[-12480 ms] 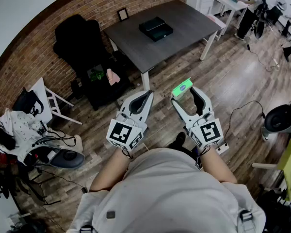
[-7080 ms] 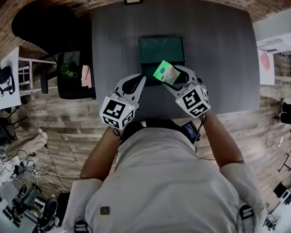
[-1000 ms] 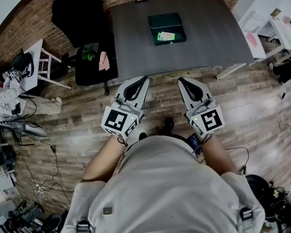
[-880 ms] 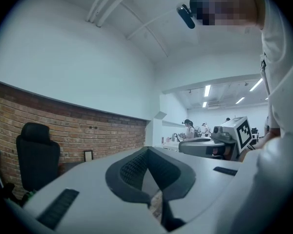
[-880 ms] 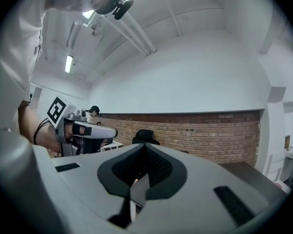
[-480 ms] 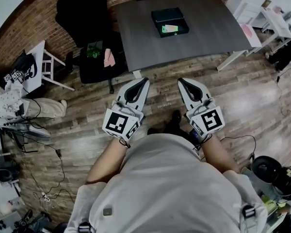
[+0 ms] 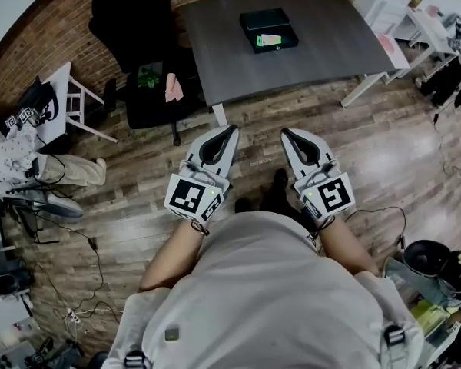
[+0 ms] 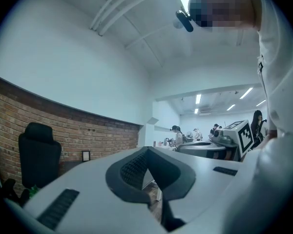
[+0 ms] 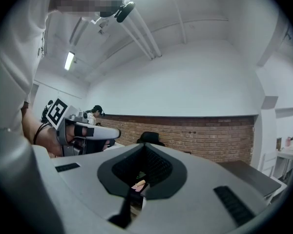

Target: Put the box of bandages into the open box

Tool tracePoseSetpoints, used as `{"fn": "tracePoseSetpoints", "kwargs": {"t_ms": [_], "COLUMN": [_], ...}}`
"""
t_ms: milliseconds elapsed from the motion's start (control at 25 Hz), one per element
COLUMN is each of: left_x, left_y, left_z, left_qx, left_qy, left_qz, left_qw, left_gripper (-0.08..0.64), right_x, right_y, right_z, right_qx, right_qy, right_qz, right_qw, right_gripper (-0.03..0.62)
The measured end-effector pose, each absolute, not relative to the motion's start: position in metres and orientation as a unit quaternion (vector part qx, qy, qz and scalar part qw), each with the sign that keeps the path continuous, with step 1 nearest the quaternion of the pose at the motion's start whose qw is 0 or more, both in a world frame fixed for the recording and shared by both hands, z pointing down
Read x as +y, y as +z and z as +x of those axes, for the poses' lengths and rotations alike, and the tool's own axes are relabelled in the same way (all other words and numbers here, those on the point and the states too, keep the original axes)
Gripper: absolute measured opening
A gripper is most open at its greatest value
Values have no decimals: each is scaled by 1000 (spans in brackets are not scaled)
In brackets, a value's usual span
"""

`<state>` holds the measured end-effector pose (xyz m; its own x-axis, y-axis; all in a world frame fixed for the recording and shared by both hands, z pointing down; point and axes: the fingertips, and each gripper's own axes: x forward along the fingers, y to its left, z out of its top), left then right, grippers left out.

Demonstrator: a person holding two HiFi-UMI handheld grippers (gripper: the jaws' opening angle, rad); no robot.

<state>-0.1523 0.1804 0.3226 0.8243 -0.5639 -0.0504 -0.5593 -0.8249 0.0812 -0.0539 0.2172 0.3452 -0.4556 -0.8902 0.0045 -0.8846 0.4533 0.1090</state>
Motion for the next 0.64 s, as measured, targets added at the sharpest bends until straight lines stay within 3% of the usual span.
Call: {"fn": "tracePoseSetpoints", "kwargs": {"t_ms": [640], "left_x": [198], "left_y": [321], "left_z": [-146], "left_qx": [-281], "left_qy": [-46], "left_qz": [958], "left_qw": [36], "left_gripper": [14], "right_x": [236], "right_y": [334], "right_z": [-49], "right_qx": [-845], "right_qy": [-54], "right_qz": [532], "right_qw": [28], "right_gripper": [21]}}
